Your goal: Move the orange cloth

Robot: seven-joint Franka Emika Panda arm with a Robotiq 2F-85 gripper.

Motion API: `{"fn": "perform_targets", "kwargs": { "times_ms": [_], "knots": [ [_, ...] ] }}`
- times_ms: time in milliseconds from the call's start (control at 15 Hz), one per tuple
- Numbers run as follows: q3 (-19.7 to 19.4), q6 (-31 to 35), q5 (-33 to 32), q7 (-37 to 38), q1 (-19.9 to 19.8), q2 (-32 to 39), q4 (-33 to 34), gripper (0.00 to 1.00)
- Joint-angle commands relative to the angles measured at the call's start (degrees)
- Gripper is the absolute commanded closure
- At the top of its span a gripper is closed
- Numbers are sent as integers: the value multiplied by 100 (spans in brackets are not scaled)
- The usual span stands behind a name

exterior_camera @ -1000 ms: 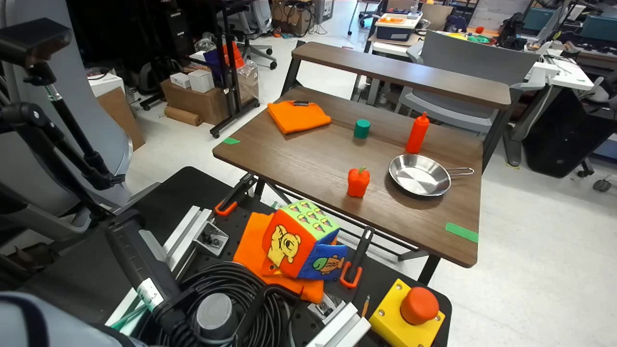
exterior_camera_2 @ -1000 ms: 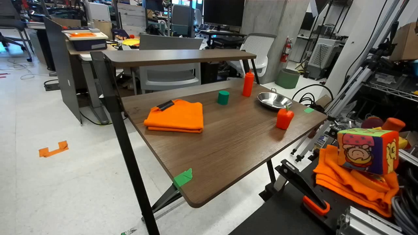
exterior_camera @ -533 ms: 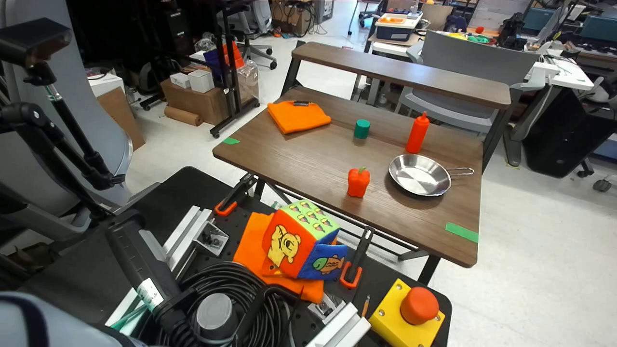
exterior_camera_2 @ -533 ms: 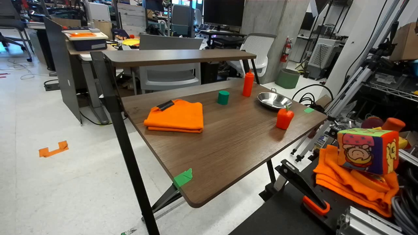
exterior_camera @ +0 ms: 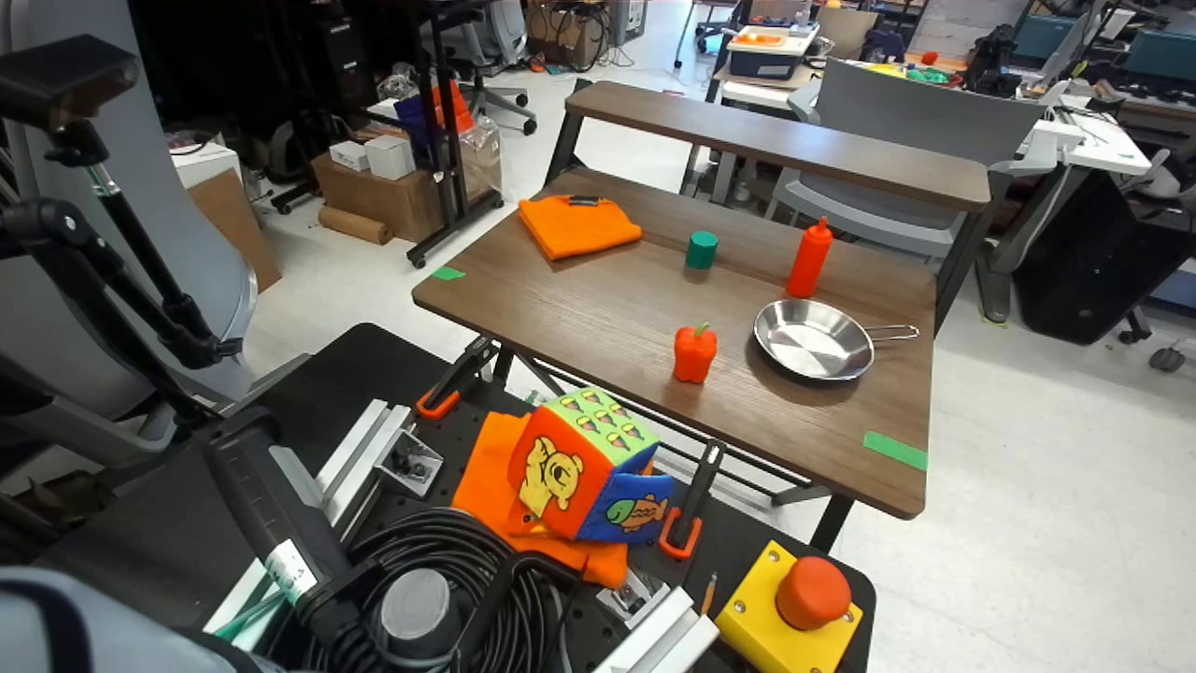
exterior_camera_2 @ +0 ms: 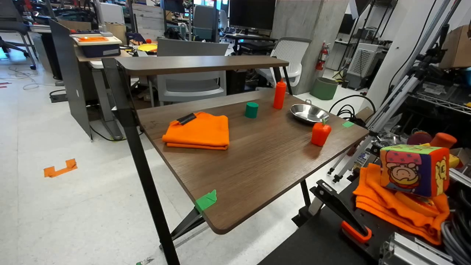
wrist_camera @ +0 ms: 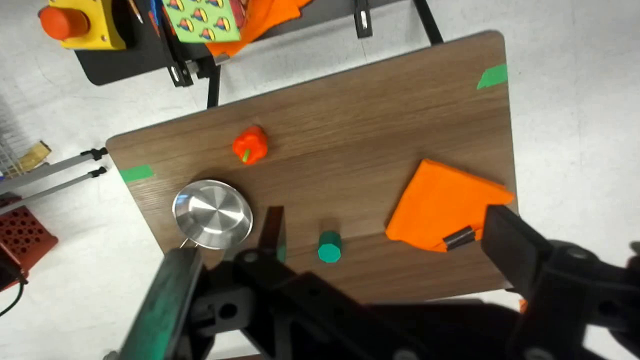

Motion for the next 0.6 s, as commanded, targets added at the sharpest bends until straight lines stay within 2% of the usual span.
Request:
{"fn": "perform_targets", "kwargs": {
  "times_ms": [0, 200, 533],
  "knots": [
    [-9, 660, -410, 291, -187, 1156, 635, 0],
    [-167, 952, -627, 386, -183, 2107, 1168, 0],
    [-533, 1417, -534, 433, 90, 3402, 1894, 0]
  ]
}}
